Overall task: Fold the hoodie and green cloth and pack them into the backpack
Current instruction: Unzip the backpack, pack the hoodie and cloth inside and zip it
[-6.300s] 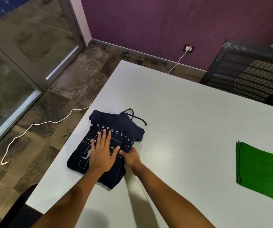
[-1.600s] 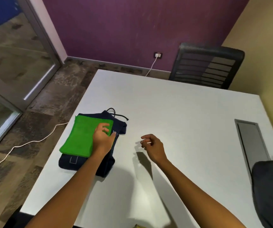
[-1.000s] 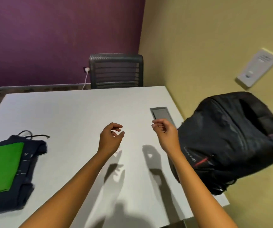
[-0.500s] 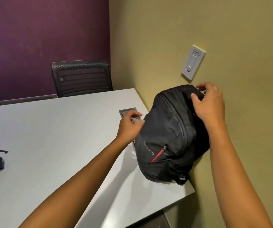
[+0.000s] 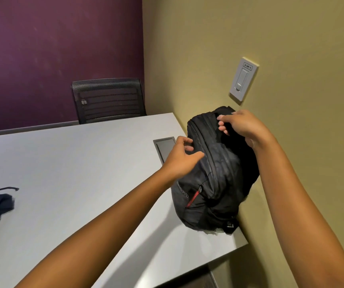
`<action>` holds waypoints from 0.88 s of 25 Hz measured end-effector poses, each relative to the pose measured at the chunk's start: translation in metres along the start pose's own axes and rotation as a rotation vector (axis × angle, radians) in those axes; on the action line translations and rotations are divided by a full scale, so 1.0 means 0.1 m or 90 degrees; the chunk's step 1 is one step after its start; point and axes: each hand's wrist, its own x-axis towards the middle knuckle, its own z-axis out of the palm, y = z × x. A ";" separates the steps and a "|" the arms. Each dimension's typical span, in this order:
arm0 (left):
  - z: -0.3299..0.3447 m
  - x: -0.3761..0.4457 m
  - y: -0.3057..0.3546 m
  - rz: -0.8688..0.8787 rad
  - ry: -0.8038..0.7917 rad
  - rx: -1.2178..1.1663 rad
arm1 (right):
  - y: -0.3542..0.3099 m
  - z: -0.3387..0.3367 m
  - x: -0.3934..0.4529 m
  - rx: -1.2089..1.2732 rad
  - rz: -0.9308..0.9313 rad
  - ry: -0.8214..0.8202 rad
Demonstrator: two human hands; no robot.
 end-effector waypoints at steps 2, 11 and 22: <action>-0.07 -0.06 0.03 -0.052 -0.029 -0.050 | -0.13 0.22 -0.06 0.051 0.004 -0.011; -0.85 -0.40 -0.15 -0.071 0.045 0.029 | -0.64 1.65 -0.41 0.246 -0.019 -0.067; -2.59 -0.31 -0.66 -0.041 0.275 0.230 | -1.13 3.06 -0.68 0.385 -0.079 -0.064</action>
